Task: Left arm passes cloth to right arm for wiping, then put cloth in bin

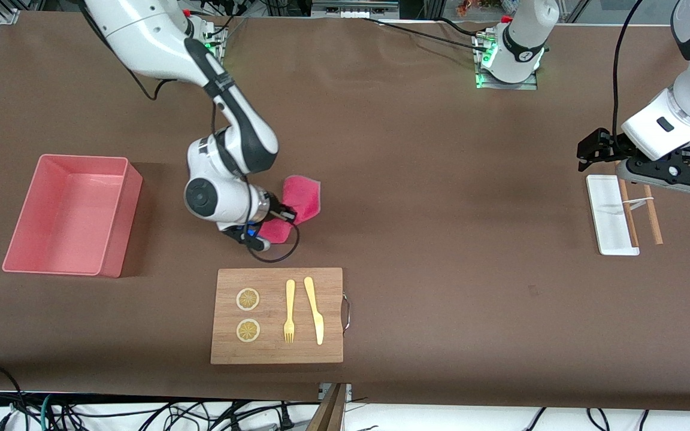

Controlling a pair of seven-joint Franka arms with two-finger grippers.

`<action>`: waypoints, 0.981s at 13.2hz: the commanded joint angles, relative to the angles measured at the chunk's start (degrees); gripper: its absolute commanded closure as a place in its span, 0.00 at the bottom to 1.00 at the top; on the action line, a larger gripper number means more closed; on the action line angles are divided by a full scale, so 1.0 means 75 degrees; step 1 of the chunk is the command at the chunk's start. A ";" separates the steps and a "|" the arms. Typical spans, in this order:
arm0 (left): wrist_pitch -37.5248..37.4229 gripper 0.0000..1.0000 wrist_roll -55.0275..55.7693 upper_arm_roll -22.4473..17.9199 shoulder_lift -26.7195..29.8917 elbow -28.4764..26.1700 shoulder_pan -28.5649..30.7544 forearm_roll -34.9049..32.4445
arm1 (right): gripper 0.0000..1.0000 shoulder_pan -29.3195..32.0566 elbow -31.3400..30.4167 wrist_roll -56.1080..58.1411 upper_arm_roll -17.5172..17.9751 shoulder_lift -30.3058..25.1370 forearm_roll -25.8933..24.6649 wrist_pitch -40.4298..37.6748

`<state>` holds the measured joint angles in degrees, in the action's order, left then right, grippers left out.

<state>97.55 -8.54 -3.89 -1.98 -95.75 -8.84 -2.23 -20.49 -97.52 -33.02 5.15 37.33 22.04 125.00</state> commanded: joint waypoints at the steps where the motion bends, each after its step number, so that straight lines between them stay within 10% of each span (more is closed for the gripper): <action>1: -0.0186 0.00 -0.0186 -0.0067 -0.0099 0.0239 -0.0040 -0.0113 | 1.00 0.0539 -0.0099 0.1211 0.0075 0.0014 0.0120 -0.0388; 13: -0.0186 0.00 -0.0127 -0.0067 -0.0099 0.0239 -0.0040 -0.0113 | 1.00 0.1560 -0.0287 0.7037 -0.1987 0.0003 -0.0511 -0.1327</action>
<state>97.54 -8.59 -4.01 -1.98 -95.74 -8.84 -2.23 -9.22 -99.06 16.21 -8.89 38.13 20.31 115.49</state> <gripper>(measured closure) 0.000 0.969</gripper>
